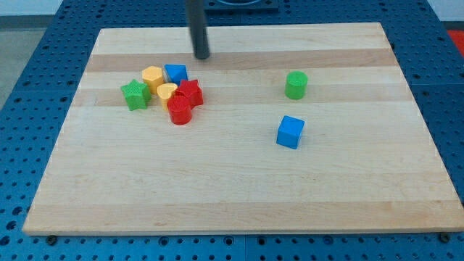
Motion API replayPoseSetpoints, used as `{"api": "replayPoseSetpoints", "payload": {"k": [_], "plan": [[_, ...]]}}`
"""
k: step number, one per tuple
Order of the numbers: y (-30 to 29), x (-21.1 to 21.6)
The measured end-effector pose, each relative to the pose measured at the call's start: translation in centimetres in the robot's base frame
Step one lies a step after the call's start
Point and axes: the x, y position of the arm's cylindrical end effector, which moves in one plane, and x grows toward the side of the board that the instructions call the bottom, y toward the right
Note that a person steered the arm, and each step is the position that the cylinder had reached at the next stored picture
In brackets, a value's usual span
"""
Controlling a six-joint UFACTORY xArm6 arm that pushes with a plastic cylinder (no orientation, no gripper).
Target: Put your arm to the bottom of the green circle
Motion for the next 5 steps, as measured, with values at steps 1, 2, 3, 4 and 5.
{"api": "replayPoseSetpoints", "payload": {"k": [1,2,3,4,5], "plan": [[9.1,-0.1],[12.3,-0.4],[17.8,1.8],[23.1,6.4],[26.5,13.7]]}}
